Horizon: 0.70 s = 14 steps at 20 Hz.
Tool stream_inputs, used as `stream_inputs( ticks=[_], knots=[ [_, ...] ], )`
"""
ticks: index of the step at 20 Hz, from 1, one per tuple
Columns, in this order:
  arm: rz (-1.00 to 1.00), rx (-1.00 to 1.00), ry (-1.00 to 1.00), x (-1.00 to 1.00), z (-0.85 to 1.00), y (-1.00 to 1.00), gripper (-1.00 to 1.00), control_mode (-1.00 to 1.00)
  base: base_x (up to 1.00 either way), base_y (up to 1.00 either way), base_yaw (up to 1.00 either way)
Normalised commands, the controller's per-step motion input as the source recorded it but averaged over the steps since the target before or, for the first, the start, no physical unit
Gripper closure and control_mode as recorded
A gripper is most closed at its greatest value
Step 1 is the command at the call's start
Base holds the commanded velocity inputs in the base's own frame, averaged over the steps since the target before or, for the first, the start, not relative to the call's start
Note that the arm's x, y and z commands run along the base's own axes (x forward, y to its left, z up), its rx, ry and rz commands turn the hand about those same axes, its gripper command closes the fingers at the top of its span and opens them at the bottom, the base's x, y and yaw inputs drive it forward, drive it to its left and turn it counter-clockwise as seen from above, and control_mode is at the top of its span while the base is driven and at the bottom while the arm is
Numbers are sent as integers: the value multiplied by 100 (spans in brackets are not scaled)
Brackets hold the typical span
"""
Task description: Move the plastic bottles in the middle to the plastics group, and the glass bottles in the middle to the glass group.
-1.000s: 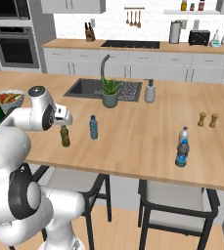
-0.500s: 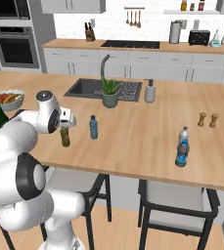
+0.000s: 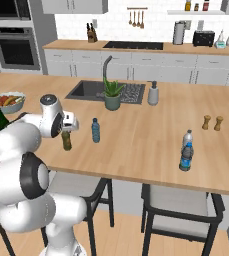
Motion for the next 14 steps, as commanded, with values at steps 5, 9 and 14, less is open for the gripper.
stream_inputs(
  ticks=[5,9,14],
  knots=[
    [0,0,0,2,-11,1,-100,-100,0,0,0],
    [0,0,0,10,-9,7,-100,-100,0,0,0],
    [0,0,0,18,-2,8,-100,-100,0,0,0]
  ],
)
